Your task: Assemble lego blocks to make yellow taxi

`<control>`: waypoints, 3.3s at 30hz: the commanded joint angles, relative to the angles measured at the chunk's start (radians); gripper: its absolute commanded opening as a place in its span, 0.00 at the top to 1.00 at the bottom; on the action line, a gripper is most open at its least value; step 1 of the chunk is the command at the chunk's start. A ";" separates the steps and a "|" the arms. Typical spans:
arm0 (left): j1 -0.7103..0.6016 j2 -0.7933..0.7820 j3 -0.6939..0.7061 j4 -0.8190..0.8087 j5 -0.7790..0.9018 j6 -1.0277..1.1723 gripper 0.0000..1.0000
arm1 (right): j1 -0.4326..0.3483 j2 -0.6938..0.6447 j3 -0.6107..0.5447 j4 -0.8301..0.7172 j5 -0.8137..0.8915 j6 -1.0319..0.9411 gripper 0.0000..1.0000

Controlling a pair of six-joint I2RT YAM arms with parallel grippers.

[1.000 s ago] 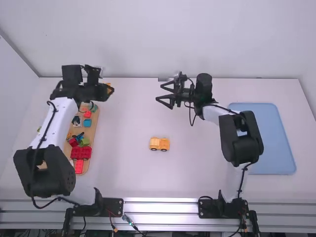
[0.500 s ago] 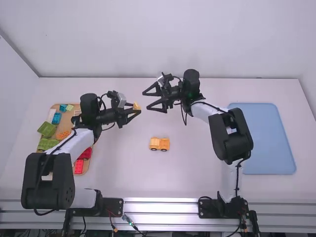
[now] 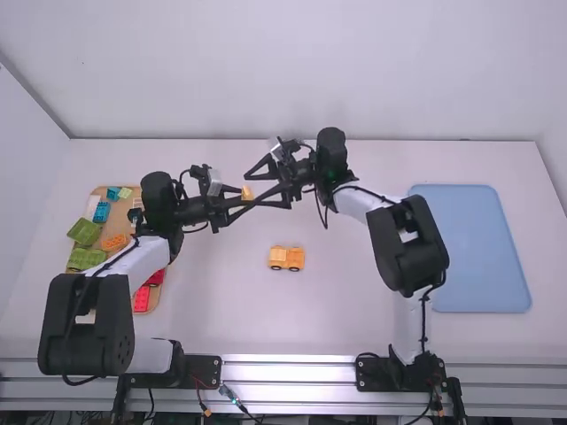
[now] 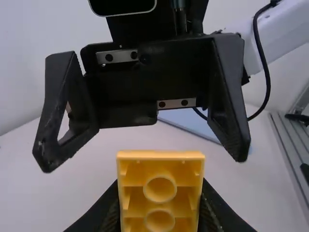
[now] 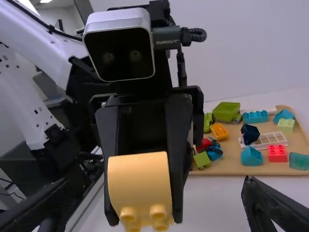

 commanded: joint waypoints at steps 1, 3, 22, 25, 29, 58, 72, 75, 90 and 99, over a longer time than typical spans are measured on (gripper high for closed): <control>-0.005 -0.028 -0.008 0.003 -0.006 -0.018 0.86 | -0.001 0.012 0.030 0.005 0.005 -0.020 0.12; -0.005 -0.027 -0.008 0.003 -0.024 -0.017 0.86 | 0.000 0.012 0.030 0.005 0.007 -0.028 0.15; -0.006 0.006 -0.008 0.040 -0.092 -0.043 0.86 | 0.012 0.012 0.030 0.005 0.082 -0.005 0.31; -0.005 0.010 -0.008 0.025 -0.095 -0.017 0.86 | 0.014 0.012 0.030 0.005 0.082 -0.005 0.30; -0.002 0.010 -0.008 0.026 -0.091 -0.017 0.86 | 0.013 0.012 0.030 0.005 0.089 -0.005 0.26; -0.025 0.010 -0.008 0.017 -0.127 0.021 0.96 | 0.027 0.012 0.030 0.005 0.055 -0.076 0.13; -0.030 0.010 -0.008 0.002 -0.158 0.048 0.98 | 0.030 0.012 0.030 0.005 0.078 -0.073 0.43; -0.019 0.010 -0.008 -0.001 -0.134 0.077 0.98 | 0.031 0.012 0.030 0.005 0.049 -0.076 0.45; -0.018 0.010 -0.008 0.002 -0.117 0.093 0.98 | 0.028 0.012 0.031 0.005 0.035 -0.076 0.60; -0.018 0.010 -0.008 0.002 -0.118 0.093 0.79 | 0.032 0.012 0.031 0.005 0.036 -0.076 0.66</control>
